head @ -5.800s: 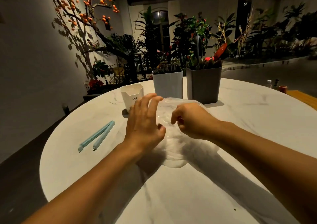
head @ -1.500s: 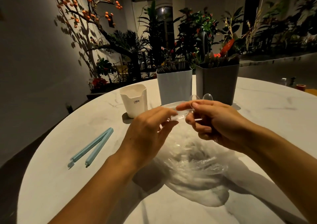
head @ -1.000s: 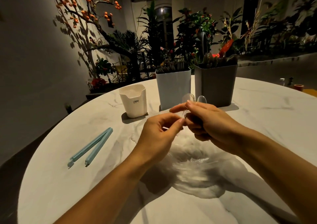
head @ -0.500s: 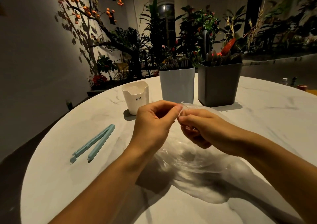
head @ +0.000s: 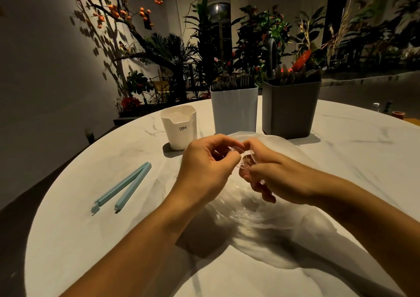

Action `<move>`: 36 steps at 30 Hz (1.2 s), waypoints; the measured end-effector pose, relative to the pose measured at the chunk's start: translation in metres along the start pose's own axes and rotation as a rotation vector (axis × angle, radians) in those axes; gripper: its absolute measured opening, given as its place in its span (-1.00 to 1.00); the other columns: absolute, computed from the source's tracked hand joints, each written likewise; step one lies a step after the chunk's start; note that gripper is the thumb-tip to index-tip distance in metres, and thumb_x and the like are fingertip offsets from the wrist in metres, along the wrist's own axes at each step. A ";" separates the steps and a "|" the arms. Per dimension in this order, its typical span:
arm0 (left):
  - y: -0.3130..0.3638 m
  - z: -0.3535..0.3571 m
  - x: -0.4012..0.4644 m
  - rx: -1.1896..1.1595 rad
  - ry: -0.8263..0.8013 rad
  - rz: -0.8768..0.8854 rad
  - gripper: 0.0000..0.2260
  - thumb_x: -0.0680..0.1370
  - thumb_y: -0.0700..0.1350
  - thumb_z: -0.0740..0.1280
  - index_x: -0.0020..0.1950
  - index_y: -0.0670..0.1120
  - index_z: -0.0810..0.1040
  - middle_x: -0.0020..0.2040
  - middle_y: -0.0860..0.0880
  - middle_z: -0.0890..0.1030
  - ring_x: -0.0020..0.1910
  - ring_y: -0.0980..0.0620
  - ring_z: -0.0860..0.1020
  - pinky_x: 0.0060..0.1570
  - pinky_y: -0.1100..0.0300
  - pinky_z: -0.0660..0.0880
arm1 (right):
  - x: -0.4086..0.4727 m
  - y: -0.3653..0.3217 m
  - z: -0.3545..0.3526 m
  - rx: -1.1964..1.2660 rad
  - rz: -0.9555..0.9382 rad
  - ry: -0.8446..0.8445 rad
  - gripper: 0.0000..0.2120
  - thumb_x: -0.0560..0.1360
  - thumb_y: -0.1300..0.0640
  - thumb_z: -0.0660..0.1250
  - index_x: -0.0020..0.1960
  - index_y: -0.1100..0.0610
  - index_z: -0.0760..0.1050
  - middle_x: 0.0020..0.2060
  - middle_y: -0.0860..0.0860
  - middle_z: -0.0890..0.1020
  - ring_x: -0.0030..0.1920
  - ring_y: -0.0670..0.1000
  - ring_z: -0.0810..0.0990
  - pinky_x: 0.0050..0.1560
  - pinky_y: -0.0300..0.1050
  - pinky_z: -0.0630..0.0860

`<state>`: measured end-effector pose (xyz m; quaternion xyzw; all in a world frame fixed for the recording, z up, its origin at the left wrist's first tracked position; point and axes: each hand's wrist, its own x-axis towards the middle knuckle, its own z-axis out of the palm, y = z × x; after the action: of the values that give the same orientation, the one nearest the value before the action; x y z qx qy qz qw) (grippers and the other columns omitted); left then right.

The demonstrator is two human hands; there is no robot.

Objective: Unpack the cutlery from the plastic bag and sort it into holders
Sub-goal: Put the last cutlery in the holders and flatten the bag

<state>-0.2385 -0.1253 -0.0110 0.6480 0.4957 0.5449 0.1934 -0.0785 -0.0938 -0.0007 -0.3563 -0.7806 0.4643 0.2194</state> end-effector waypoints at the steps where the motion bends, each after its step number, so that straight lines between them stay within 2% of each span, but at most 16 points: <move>1: 0.001 0.000 0.000 -0.013 -0.020 -0.006 -0.88 0.58 -0.17 0.38 0.00 0.03 0.68 -0.21 0.12 0.66 -0.26 0.18 0.61 -0.32 0.37 0.52 | -0.001 0.001 0.001 -0.070 0.002 -0.002 -0.53 0.53 0.03 0.22 0.40 -0.12 0.17 -0.18 0.09 0.47 -0.30 -0.01 0.42 -0.36 -0.26 0.44; 3: 0.003 0.000 0.000 -0.059 -0.070 -0.031 -0.85 0.59 -0.20 0.36 -0.03 0.02 0.68 -0.30 0.14 0.64 -0.33 0.14 0.60 -0.36 0.33 0.53 | 0.000 0.002 0.004 -0.266 -0.009 0.055 -0.60 0.65 0.08 0.16 0.44 -0.08 0.14 -0.16 -0.01 0.49 -0.25 -0.05 0.46 -0.28 -0.27 0.47; 6: 0.004 -0.001 0.000 -0.125 -0.140 -0.046 -0.85 0.62 -0.16 0.32 -0.01 0.01 0.68 -0.29 0.04 0.64 -0.35 0.08 0.60 -0.35 0.23 0.58 | 0.003 0.004 0.005 -0.421 -0.016 0.190 -0.65 0.67 0.08 0.14 0.42 -0.04 0.16 -0.13 -0.04 0.52 -0.18 -0.03 0.52 -0.17 -0.24 0.54; 9: 0.004 0.002 -0.001 -0.112 -0.194 -0.033 -0.83 0.57 0.00 0.35 0.08 -0.01 0.66 -0.21 0.08 0.66 -0.27 0.06 0.63 -0.30 0.25 0.57 | 0.003 0.004 0.006 -0.502 0.031 0.250 -0.58 0.65 0.09 0.21 0.44 -0.02 0.15 -0.09 -0.05 0.55 -0.15 -0.04 0.56 -0.13 -0.26 0.58; 11: 0.002 0.006 -0.002 -0.032 -0.174 -0.019 -0.82 0.55 -0.01 0.41 0.13 0.01 0.66 -0.13 0.08 0.67 -0.18 0.07 0.65 -0.26 0.29 0.57 | 0.002 0.005 0.005 -0.607 0.034 0.303 -0.50 0.63 0.06 0.25 0.48 -0.01 0.11 -0.02 -0.04 0.57 -0.14 -0.04 0.58 -0.09 -0.23 0.62; 13: 0.001 0.008 -0.003 0.026 -0.116 -0.014 -0.84 0.56 -0.08 0.43 0.13 0.06 0.65 -0.10 0.10 0.67 -0.13 0.11 0.64 -0.21 0.31 0.59 | 0.002 0.004 0.007 -0.683 0.019 0.328 -0.44 0.61 0.02 0.28 0.49 -0.01 0.08 -0.04 -0.07 0.56 -0.16 -0.06 0.57 -0.12 -0.26 0.60; 16: 0.000 0.008 -0.003 0.062 -0.022 -0.024 -0.82 0.53 -0.14 0.44 0.08 0.10 0.64 -0.11 0.15 0.65 -0.10 0.20 0.62 -0.17 0.41 0.57 | 0.005 0.005 0.012 -0.614 -0.017 0.292 -0.46 0.60 -0.04 0.28 0.47 -0.06 0.08 0.10 -0.04 0.59 -0.02 -0.01 0.61 0.02 -0.16 0.62; 18: 0.001 0.007 -0.002 0.052 0.048 -0.032 -0.85 0.53 -0.12 0.45 0.05 0.08 0.62 -0.12 0.15 0.66 -0.11 0.23 0.62 -0.19 0.42 0.56 | 0.007 0.007 0.012 -0.448 -0.052 0.257 -0.58 0.63 -0.10 0.18 0.41 -0.08 0.13 0.13 -0.01 0.59 0.03 0.03 0.62 0.09 -0.03 0.63; 19: 0.001 0.006 -0.002 0.038 0.076 -0.028 -0.88 0.53 -0.11 0.46 0.04 0.04 0.62 -0.13 0.14 0.66 -0.13 0.21 0.64 -0.19 0.39 0.58 | 0.007 0.007 0.010 -0.370 -0.070 0.242 -0.62 0.61 -0.14 0.12 0.38 -0.09 0.16 0.11 -0.02 0.58 0.03 0.00 0.61 0.09 -0.04 0.62; 21: 0.002 0.004 -0.001 0.018 0.106 -0.016 -0.90 0.55 -0.12 0.45 0.05 -0.02 0.63 -0.12 0.09 0.67 -0.14 0.17 0.66 -0.19 0.32 0.62 | 0.007 0.006 0.010 -0.248 -0.101 0.228 -0.63 0.54 -0.17 0.04 0.30 -0.10 0.23 0.02 -0.14 0.53 -0.06 -0.16 0.57 -0.04 -0.18 0.56; 24: 0.006 -0.001 0.002 0.018 0.126 0.007 -0.91 0.58 -0.13 0.41 0.07 -0.02 0.63 -0.09 0.07 0.68 -0.13 0.15 0.67 -0.19 0.31 0.63 | 0.008 0.001 0.017 -0.082 -0.173 0.306 -0.84 0.66 -0.10 0.06 0.18 -0.12 0.33 -0.16 -0.25 0.47 -0.21 -0.31 0.53 -0.20 -0.29 0.45; 26: 0.009 -0.006 0.006 0.036 0.126 0.021 -0.90 0.58 -0.14 0.40 0.08 -0.03 0.64 -0.08 0.05 0.69 -0.14 0.13 0.68 -0.14 0.26 0.65 | 0.010 -0.008 0.022 -0.088 -0.177 0.386 -0.88 0.68 0.00 0.07 0.13 -0.06 0.36 -0.19 -0.18 0.50 -0.26 -0.19 0.54 -0.30 -0.35 0.45; 28: 0.013 -0.013 0.010 0.056 0.120 0.028 -0.90 0.59 -0.14 0.40 0.08 -0.03 0.65 -0.07 0.04 0.69 -0.14 0.13 0.68 -0.10 0.22 0.66 | 0.012 -0.020 0.022 -0.126 -0.161 0.429 -0.91 0.66 0.05 0.14 0.11 -0.01 0.39 -0.21 -0.06 0.55 -0.34 -0.08 0.57 -0.39 -0.33 0.51; 30: 0.017 -0.021 0.013 0.087 0.114 0.041 -0.89 0.59 -0.15 0.39 0.09 -0.04 0.66 -0.06 0.05 0.69 -0.12 0.14 0.68 -0.07 0.21 0.66 | 0.014 -0.034 0.019 -0.146 -0.158 0.455 -0.92 0.64 0.08 0.21 0.11 0.01 0.45 -0.17 -0.02 0.61 -0.31 -0.06 0.65 -0.28 -0.17 0.65; 32: 0.023 -0.032 0.016 0.117 0.128 0.080 -0.89 0.60 -0.16 0.38 0.10 -0.05 0.66 -0.05 0.05 0.69 -0.10 0.15 0.67 -0.05 0.21 0.65 | 0.019 -0.050 0.014 -0.200 -0.171 0.480 -0.92 0.61 0.08 0.29 0.09 0.02 0.52 -0.11 -0.04 0.66 -0.21 -0.07 0.68 -0.08 -0.02 0.68; 36: 0.038 -0.055 0.029 0.183 0.202 0.148 -0.92 0.59 -0.16 0.40 0.07 -0.05 0.61 -0.08 0.08 0.67 -0.12 0.20 0.66 -0.14 0.33 0.62 | 0.036 -0.087 0.003 -0.364 -0.224 0.520 -0.93 0.55 0.02 0.38 0.00 -0.04 0.63 -0.13 -0.11 0.70 -0.08 -0.09 0.65 0.03 0.03 0.63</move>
<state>-0.2744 -0.1329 0.0523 0.6396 0.5109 0.5728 0.0420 -0.1349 -0.0957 0.0748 -0.4082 -0.8028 0.1839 0.3938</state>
